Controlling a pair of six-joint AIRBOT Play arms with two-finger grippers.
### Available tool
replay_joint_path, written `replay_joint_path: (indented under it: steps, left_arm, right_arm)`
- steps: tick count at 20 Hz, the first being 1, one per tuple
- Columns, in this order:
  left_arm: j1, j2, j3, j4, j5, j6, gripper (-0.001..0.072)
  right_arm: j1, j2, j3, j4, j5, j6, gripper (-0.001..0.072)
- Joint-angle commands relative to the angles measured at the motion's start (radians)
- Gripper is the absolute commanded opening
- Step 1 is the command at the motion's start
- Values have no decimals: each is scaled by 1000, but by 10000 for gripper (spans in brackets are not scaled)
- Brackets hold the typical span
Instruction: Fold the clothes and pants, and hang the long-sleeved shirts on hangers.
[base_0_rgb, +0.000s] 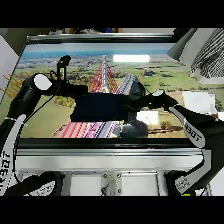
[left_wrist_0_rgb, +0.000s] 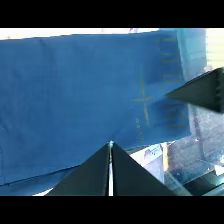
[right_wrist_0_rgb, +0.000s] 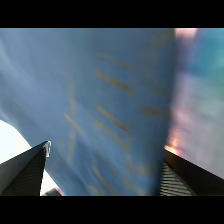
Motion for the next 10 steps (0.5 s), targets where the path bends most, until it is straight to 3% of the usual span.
replay_joint_path:
  steps: [1, 2, 3, 4, 7, 10]
  left_arm:
    - [-2, 0, -1, -1, -8, -2, 13]
    - [-2, 0, -1, -2, -8, -2, 13]
    - [-2, 0, -1, -2, -8, -3, 13]
    - [-2, 0, -1, -2, -10, -3, 13]
    - [-1, 0, -1, -1, -19, -2, 13]
    - [-2, 0, -1, -1, -21, -2, 13]
  right_arm:
    - [83, -27, 24, 63, -89, -26, 505]
    - [89, -27, 29, 67, -100, -61, 231]
    - [89, -26, 35, 77, -99, -101, 72]
    - [82, -16, 42, 76, -99, -127, 9]
    - [-13, 82, 74, -53, -98, -124, 7]
    - [-217, 240, 127, -325, -78, 8, 7]
